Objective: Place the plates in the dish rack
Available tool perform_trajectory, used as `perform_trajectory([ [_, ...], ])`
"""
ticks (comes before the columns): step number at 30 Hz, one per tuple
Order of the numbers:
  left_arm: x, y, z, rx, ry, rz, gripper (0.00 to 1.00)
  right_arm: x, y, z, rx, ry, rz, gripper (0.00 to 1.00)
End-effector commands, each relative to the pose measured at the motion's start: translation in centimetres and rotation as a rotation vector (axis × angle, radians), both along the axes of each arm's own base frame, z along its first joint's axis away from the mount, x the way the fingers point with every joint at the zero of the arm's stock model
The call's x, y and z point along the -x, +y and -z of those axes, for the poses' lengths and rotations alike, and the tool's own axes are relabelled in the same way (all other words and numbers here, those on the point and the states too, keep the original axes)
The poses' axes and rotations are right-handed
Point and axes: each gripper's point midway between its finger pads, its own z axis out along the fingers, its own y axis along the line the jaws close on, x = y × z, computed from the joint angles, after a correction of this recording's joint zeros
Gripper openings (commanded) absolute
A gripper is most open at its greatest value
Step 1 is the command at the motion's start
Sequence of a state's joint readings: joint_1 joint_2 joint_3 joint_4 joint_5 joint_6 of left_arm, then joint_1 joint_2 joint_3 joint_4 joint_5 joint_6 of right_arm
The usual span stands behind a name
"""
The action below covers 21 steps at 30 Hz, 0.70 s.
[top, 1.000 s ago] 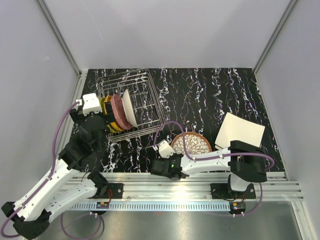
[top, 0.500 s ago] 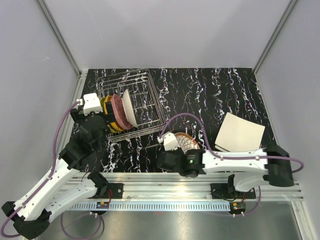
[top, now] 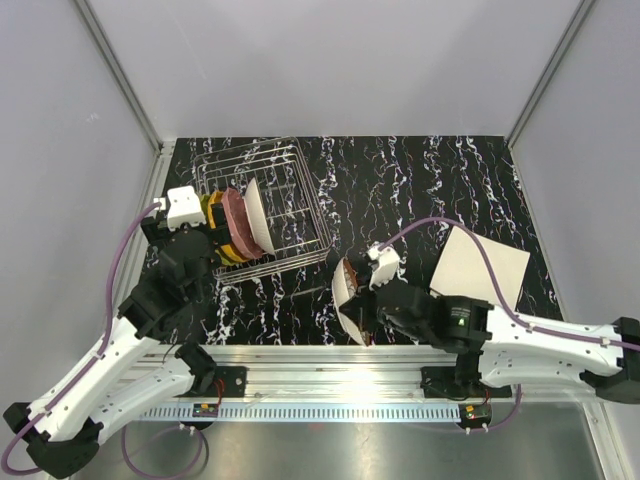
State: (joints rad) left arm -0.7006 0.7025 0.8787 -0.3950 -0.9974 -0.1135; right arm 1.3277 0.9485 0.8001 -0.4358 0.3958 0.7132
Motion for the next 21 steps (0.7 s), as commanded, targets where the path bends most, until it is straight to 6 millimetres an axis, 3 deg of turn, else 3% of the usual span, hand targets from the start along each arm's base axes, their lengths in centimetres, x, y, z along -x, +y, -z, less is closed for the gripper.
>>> perform_trajectory([
  [1,-0.2,-0.2,-1.0,0.046,-0.037,0.0,0.99,-1.1,2.1,-10.2,-0.398,-0.083,-0.021,0.0],
  [6,-0.4,-0.3,-0.8,0.042,-0.032,0.0,0.99,-1.6,1.4,-15.3,-0.53,-0.137,-0.065,0.0],
  [11,-0.3,-0.1,-0.9,0.043,-0.037,-0.009,0.99,-4.1,0.7,-19.9,-0.589,-0.233,-0.075,0.0],
  [13,-0.3,-0.1,-0.8,0.039,-0.038,-0.013,0.99,-6.4,0.5,-20.8,-0.61,-0.247,-0.051,0.0],
  [14,-0.3,-0.1,-0.8,0.038,-0.037,-0.014,0.99,-5.9,0.9,-22.1,-0.648,-0.248,-0.121,0.0],
  [21,-0.4,0.0,-0.6,0.026,-0.035,-0.024,0.99,-11.1,0.3,-25.0,-0.797,-0.252,-0.203,0.0],
])
